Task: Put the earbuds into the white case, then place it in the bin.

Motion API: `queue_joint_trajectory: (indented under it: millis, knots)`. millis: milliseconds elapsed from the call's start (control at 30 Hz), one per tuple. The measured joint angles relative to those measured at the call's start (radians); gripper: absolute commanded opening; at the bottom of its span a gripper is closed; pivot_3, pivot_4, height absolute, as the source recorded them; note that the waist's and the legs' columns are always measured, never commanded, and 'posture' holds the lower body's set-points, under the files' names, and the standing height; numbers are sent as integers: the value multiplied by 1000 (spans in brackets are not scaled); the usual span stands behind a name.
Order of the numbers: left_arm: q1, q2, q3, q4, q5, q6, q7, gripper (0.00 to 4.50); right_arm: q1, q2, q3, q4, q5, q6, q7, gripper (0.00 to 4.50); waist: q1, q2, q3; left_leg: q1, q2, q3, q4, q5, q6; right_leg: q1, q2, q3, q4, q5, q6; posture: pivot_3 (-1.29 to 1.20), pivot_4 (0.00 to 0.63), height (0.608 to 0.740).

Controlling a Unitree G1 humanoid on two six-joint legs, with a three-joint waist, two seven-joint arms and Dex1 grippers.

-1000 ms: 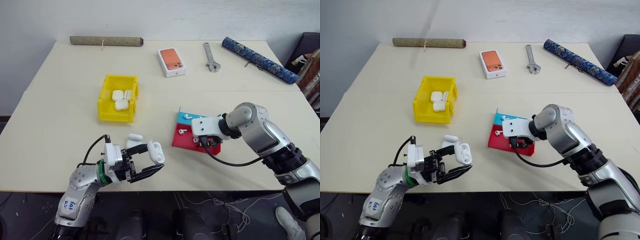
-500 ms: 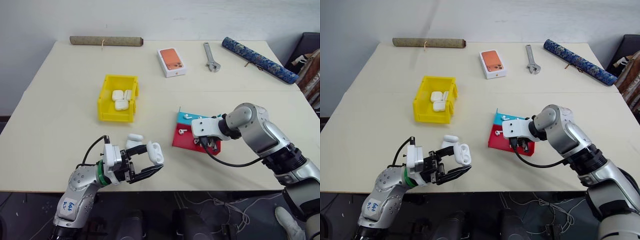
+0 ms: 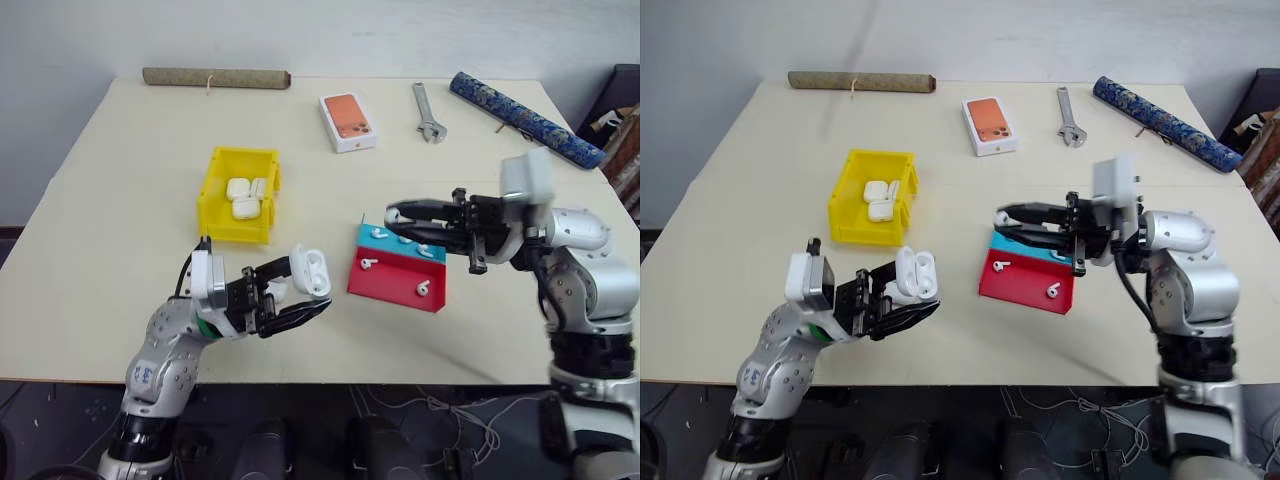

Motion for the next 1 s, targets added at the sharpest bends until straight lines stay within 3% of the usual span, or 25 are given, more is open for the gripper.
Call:
queue_joint_trajectory:
  millis: [100,400,1000]
  knots:
    - [-59,1,-14,42,-24,50,-48,2740,1,114,15,-71,23,-96,-71,454,2,0,0,0,0,0,0,1,-1,-1,1,0,1,0,0,0,150,740]
    - [-152,-2,-14,80,-57,138,-107,2740,66,175,188,-112,-48,-268,-68,454,5,0,0,-2,-1,-1,0,2,0,-2,0,0,3,0,1,0,150,740]
    - [-132,-18,-12,66,-67,182,-79,2740,61,144,276,-26,-103,-357,-52,454,4,0,0,-2,-1,-2,0,2,-1,-2,0,0,1,0,1,0,150,740]
